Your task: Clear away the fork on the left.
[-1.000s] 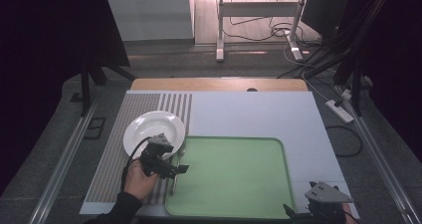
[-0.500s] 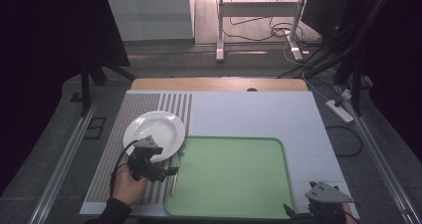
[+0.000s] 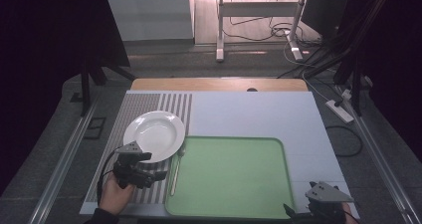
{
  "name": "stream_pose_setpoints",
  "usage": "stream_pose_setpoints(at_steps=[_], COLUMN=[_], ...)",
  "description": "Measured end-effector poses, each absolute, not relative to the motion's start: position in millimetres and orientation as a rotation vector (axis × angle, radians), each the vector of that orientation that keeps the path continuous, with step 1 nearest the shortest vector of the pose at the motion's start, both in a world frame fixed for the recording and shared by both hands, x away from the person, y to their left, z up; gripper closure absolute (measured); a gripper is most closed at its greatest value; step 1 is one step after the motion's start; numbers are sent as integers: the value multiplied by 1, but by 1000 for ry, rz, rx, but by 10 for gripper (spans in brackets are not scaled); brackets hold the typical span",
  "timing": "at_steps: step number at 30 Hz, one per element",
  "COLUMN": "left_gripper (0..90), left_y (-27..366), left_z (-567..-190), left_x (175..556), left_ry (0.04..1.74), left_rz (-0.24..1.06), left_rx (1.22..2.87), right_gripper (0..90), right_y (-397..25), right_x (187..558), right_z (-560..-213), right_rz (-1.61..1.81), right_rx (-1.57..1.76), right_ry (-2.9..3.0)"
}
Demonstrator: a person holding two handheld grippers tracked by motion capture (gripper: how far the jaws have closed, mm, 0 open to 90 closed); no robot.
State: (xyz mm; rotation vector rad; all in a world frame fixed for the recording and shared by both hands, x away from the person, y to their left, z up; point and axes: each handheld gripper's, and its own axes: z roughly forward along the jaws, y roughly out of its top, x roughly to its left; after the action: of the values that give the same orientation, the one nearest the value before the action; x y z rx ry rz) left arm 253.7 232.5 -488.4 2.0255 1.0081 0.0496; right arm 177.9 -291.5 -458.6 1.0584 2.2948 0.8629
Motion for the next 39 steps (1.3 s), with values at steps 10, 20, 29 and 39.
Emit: stream_pose_setpoints(at_steps=[10,20,29,39], left_gripper=[0,0,0,0], left_y=[250,262,268,276], left_z=[-492,-495,-497,-495], left_x=[237,222,210,194], left_ry=[1007,1026,1042,1053], left_rz=[42,48,65,111], left_rx=[1982,1963,1965,1936], right_gripper=[0,0,0,0], right_y=[-291,-291,-291,-291], right_x=[178,178,179,179], right_z=[-459,-459,-459,-459], right_rz=[854,858,854,854], right_rx=[1057,1063,1066,1072], right_ry=[2298,2296,2298,2297])
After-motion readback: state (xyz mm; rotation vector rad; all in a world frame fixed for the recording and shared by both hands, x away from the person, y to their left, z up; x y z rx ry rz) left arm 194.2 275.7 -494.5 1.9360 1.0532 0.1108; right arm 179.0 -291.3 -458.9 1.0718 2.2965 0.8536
